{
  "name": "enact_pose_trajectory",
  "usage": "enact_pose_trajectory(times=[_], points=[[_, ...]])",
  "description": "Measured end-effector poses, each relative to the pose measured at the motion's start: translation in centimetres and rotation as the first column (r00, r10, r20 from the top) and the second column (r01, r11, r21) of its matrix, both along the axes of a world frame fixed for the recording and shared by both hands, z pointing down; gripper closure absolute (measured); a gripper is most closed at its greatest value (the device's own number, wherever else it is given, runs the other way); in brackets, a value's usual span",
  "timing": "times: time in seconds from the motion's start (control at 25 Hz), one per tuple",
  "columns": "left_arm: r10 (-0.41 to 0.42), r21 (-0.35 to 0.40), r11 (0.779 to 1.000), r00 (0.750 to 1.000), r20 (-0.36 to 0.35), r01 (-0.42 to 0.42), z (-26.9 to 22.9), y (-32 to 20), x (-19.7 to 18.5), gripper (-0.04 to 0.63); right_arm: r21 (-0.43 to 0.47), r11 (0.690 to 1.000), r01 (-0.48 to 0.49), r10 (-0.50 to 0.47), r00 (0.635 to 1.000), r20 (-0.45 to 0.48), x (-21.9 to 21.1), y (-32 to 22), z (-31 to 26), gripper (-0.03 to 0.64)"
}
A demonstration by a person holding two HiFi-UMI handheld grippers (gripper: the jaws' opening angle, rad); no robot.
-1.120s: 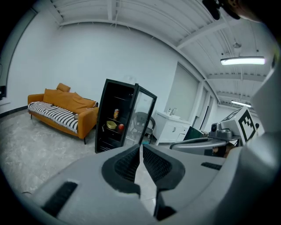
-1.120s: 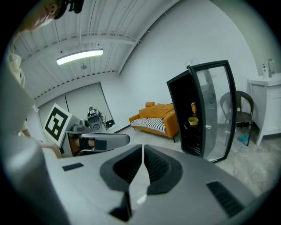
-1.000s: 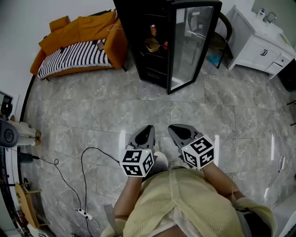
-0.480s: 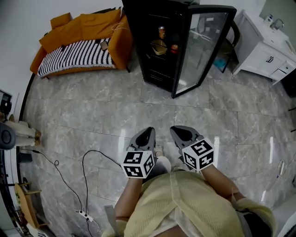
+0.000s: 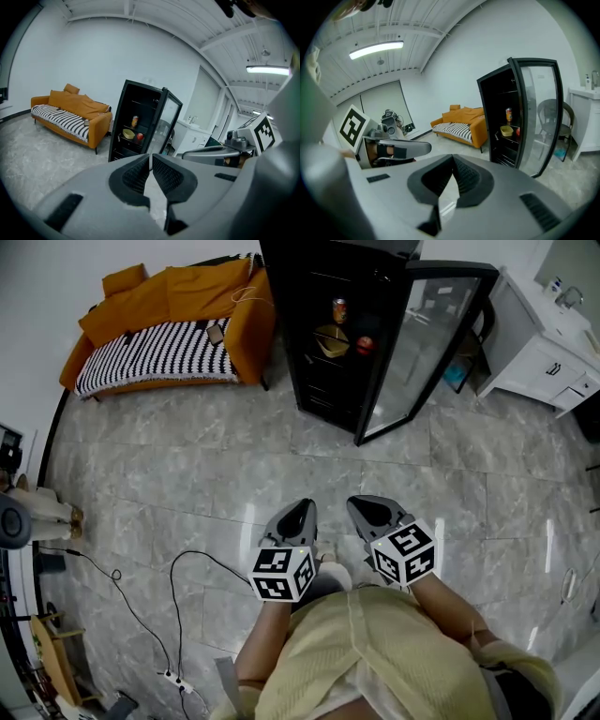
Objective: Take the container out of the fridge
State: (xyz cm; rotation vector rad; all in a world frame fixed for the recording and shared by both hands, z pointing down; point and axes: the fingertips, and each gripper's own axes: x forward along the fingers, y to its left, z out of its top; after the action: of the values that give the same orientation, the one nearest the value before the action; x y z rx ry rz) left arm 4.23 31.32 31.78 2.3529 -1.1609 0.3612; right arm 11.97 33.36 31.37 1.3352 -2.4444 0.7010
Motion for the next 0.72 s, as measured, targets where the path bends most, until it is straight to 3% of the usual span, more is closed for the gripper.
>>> enact_pose_trajectory(times=[0.72], points=[[0.015,-0.003,1.0,1.0,0.002,-0.015,0.7,-5.5,-3.4,0.555,-0.008,1.0,-0.03,0.03,0.999,-0.023,-2.3,-4.9,0.6,0.588]])
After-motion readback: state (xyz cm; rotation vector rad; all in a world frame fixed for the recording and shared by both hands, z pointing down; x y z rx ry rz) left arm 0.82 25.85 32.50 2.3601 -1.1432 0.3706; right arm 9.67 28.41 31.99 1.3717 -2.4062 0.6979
